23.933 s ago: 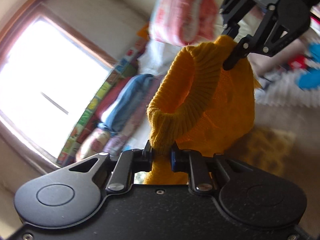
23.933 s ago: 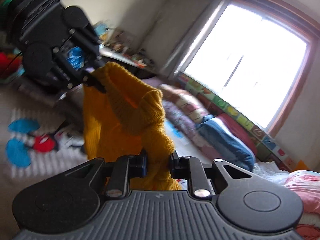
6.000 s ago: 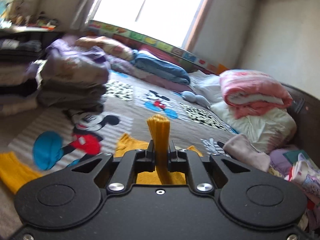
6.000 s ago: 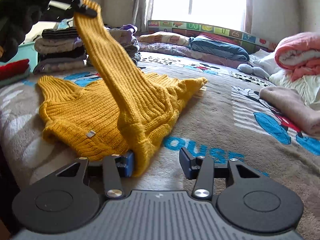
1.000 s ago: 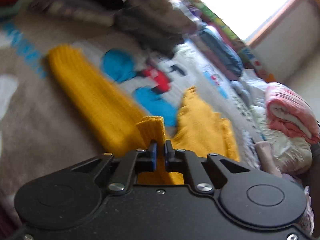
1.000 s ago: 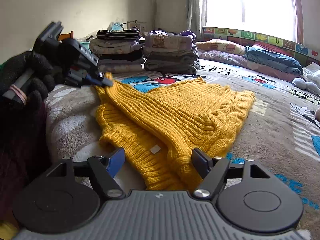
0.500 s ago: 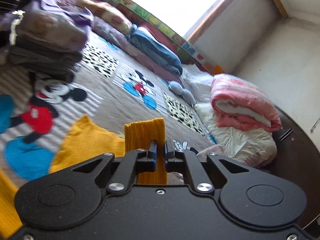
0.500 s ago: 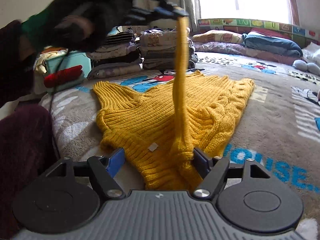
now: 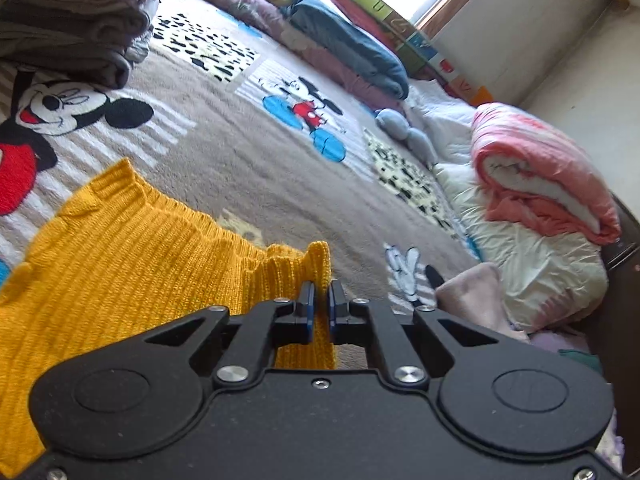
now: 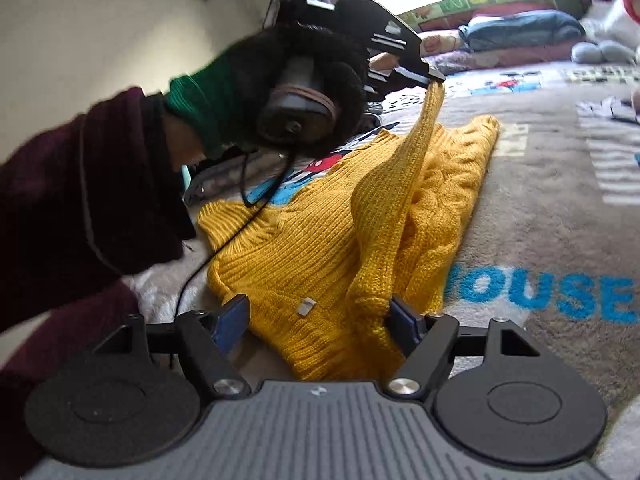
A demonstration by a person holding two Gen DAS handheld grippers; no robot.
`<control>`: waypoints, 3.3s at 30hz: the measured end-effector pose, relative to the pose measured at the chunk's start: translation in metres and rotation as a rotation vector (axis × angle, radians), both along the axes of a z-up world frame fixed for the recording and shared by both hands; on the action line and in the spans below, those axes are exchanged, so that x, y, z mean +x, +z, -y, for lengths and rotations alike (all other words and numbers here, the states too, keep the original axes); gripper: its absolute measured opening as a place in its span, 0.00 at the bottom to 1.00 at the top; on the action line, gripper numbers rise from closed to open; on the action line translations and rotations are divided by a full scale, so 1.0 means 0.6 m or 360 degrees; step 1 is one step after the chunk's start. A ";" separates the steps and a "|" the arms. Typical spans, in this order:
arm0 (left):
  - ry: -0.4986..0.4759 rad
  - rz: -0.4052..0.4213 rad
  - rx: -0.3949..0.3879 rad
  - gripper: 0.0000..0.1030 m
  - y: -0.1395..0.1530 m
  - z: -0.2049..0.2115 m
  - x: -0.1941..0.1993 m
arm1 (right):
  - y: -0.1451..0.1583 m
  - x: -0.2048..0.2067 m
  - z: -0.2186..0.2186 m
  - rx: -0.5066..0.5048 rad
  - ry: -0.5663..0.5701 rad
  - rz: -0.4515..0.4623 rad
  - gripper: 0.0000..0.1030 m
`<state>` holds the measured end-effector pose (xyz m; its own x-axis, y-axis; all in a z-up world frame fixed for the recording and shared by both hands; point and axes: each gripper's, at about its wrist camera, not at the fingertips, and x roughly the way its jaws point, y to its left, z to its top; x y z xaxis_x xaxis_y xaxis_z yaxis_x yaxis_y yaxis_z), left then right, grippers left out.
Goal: Fold clothes
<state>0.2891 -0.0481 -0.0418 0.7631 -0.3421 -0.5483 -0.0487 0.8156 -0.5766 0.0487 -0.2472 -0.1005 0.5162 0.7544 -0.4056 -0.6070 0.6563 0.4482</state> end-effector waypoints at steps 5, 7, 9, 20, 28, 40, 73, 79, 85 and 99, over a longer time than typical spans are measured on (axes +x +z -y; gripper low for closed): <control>0.0035 -0.0056 0.0109 0.04 -0.023 0.028 0.024 | -0.001 0.005 0.006 0.0011 -0.0001 -0.0028 0.71; 0.0037 -0.0075 0.0187 0.04 -0.033 0.042 0.033 | -0.002 0.008 0.009 0.0018 -0.0003 -0.0042 0.71; 0.0026 -0.0068 0.0300 0.04 -0.040 0.058 0.039 | -0.003 0.010 0.009 0.0018 -0.0005 -0.0053 0.71; -0.0142 0.0054 0.0462 0.33 -0.031 0.072 0.038 | 0.004 0.004 0.019 0.0003 -0.0076 -0.0039 0.71; -0.0389 0.0257 0.0616 0.31 0.012 0.008 -0.041 | 0.054 -0.068 -0.014 -0.0307 -0.0137 0.0522 0.68; -0.0754 0.0281 0.1090 0.22 -0.063 0.088 -0.005 | 0.000 -0.006 -0.070 -0.0476 -0.0093 0.0455 0.68; 0.0158 0.0167 0.0417 0.28 0.009 -0.275 -0.272 | 0.020 -0.047 -0.004 -0.0168 -0.0435 0.0270 0.71; 0.0532 0.0027 0.0127 0.38 -0.036 -0.392 -0.364 | 0.027 -0.059 0.004 -0.0151 -0.0474 0.0244 0.71; 0.0711 -0.0027 -0.0165 0.38 -0.065 -0.483 -0.406 | 0.031 -0.047 0.038 0.0067 -0.0612 0.0130 0.71; 0.0755 0.0006 -0.0454 0.34 -0.132 -0.508 -0.349 | 0.030 -0.046 0.064 0.0177 -0.0685 0.0100 0.71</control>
